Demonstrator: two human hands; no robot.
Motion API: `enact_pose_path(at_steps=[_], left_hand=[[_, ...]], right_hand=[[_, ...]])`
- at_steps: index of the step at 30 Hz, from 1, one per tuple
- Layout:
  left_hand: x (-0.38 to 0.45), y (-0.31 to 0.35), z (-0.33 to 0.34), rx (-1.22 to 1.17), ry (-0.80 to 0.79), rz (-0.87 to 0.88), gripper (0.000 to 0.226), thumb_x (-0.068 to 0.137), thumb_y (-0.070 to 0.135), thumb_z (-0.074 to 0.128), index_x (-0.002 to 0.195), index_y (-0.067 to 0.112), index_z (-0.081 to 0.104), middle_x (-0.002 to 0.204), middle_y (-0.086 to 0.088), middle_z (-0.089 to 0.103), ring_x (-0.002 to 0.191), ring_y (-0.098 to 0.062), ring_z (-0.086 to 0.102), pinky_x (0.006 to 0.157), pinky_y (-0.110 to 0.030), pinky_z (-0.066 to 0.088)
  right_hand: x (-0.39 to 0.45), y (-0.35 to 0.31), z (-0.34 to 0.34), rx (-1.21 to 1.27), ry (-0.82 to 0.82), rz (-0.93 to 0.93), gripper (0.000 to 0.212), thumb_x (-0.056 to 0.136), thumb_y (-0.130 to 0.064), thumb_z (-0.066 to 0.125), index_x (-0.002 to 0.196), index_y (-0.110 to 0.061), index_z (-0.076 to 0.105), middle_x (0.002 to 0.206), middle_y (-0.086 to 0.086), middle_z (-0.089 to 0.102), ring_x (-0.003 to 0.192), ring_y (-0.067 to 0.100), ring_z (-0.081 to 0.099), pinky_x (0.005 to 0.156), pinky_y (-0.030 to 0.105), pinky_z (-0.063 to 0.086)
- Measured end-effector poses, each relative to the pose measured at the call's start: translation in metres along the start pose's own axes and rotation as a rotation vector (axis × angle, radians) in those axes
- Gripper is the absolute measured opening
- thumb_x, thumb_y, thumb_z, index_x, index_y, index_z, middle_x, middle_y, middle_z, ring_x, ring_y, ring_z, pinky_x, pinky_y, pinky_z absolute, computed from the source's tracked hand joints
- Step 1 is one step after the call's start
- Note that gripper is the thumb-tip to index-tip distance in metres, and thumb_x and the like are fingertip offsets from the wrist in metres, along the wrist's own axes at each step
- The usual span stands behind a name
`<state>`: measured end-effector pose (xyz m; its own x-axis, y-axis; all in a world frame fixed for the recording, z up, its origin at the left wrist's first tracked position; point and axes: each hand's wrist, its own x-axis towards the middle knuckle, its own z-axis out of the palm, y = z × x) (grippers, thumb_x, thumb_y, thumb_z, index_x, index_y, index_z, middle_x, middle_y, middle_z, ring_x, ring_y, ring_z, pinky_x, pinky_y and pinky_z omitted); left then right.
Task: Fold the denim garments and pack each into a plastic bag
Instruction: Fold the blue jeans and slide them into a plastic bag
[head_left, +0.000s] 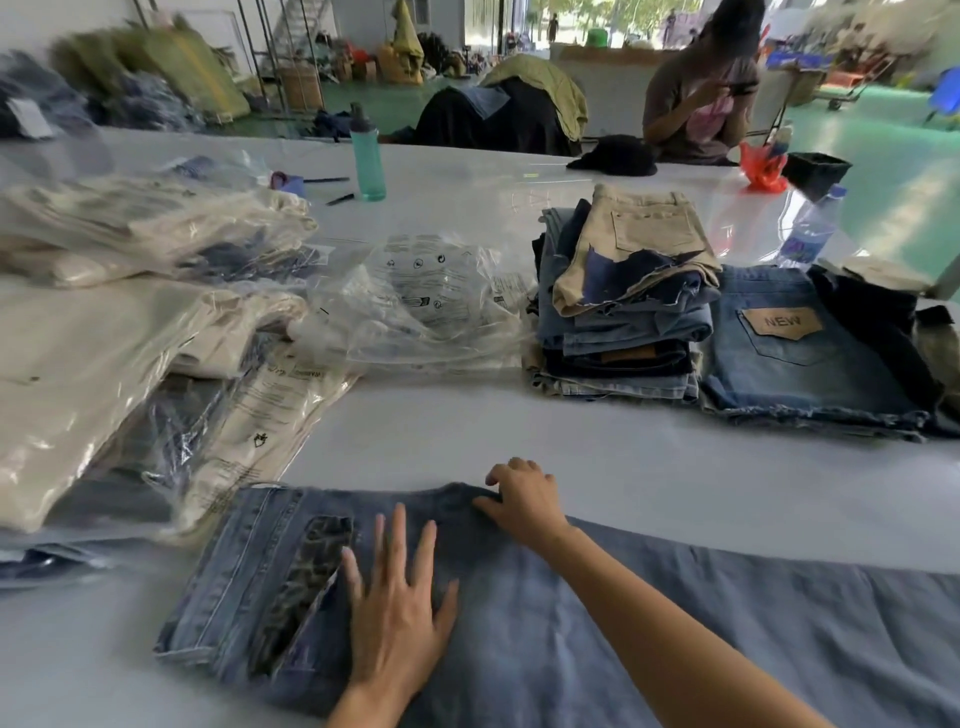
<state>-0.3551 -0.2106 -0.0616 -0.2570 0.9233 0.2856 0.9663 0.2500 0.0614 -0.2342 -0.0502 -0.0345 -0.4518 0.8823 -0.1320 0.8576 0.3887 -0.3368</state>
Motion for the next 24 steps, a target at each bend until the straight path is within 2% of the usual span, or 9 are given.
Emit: enact_pose_path(at_steps=[1,2,5,8,10,12,16,21,24], left_hand=[[0.0,-0.005,0.0,0.018,0.061,-0.052,0.065,0.087,0.049,0.036,0.133,0.007,0.05,0.139,-0.028,0.045,0.132,-0.042,0.037,0.105,-0.066,0.019],[0.0,-0.009,-0.001,0.012,0.069,-0.13,0.07,0.08,0.049,0.039,0.136,0.006,0.046,0.14,-0.029,0.043,0.133,-0.044,0.036,0.106,-0.066,0.016],[-0.005,-0.012,-0.009,-0.003,-0.094,-0.234,0.071,0.074,0.045,0.039,0.121,-0.005,0.06,0.119,-0.031,0.059,0.109,-0.047,0.058,0.087,-0.061,0.041],[-0.009,-0.006,-0.007,0.052,-0.121,-0.184,0.05,0.08,0.031,0.04,0.104,-0.002,0.069,0.1,-0.021,0.07,0.09,-0.04,0.067,0.069,-0.048,0.048],[-0.011,-0.002,-0.003,0.065,-0.096,-0.177,0.048,0.081,0.029,0.038,0.102,0.0,0.071,0.103,-0.019,0.07,0.093,-0.04,0.066,0.072,-0.049,0.046],[-0.016,-0.001,-0.001,0.059,-0.09,-0.185,0.05,0.083,0.034,0.037,0.101,0.004,0.071,0.11,-0.018,0.068,0.099,-0.04,0.064,0.078,-0.049,0.041],[-0.02,0.0,0.004,0.016,-0.078,-0.202,0.05,0.083,0.038,0.037,0.104,0.007,0.071,0.117,-0.014,0.066,0.106,-0.037,0.061,0.083,-0.048,0.037],[-0.021,0.003,0.009,-0.02,-0.07,-0.221,0.06,0.093,0.041,0.022,0.105,0.007,0.071,0.118,-0.015,0.065,0.108,-0.037,0.059,0.084,-0.049,0.036],[-0.022,0.006,0.011,-0.028,-0.062,-0.206,0.062,0.095,0.041,0.02,0.105,0.007,0.071,0.118,-0.015,0.064,0.108,-0.038,0.059,0.084,-0.049,0.036]], right_hand=[[0.002,0.0,0.0,0.008,0.01,0.001,0.036,0.091,-0.044,0.055,0.113,-0.016,0.058,0.116,0.008,0.058,0.112,0.029,0.051,0.087,0.035,0.038],[0.004,0.001,0.0,0.032,0.001,0.009,0.035,0.089,-0.047,0.056,0.107,-0.016,0.058,0.113,0.008,0.06,0.107,0.029,0.054,0.083,0.034,0.039],[0.009,0.003,-0.001,0.036,-0.097,0.039,0.041,0.086,-0.056,0.057,0.094,-0.016,0.051,0.108,0.008,0.061,0.1,0.029,0.056,0.075,0.034,0.041],[0.012,-0.001,-0.002,-0.019,-0.125,0.035,0.051,0.081,-0.057,0.063,0.106,-0.014,0.052,0.113,0.007,0.06,0.108,0.029,0.051,0.081,0.038,0.04],[0.016,-0.005,-0.002,0.038,-0.185,0.037,0.054,0.079,-0.055,0.067,0.109,-0.014,0.05,0.11,0.005,0.059,0.104,0.027,0.052,0.079,0.037,0.039],[0.017,-0.007,-0.005,0.07,-0.234,0.045,0.049,0.076,-0.054,0.07,0.101,-0.015,0.052,0.098,0.002,0.056,0.091,0.023,0.053,0.073,0.033,0.04],[0.016,-0.008,-0.012,-0.076,-0.142,0.007,0.041,0.076,-0.051,0.071,0.086,-0.018,0.049,0.088,0.001,0.055,0.08,0.02,0.048,0.073,0.032,0.035],[0.01,-0.013,-0.014,-0.208,-0.024,-0.143,0.024,0.08,-0.037,0.068,0.081,-0.019,0.051,0.085,0.001,0.05,0.086,0.022,0.053,0.075,0.033,0.025],[0.004,-0.01,-0.013,-0.093,-0.025,-0.243,0.018,0.083,-0.03,0.064,0.078,-0.017,0.052,0.085,0.005,0.048,0.088,0.028,0.054,0.067,0.029,0.026]])
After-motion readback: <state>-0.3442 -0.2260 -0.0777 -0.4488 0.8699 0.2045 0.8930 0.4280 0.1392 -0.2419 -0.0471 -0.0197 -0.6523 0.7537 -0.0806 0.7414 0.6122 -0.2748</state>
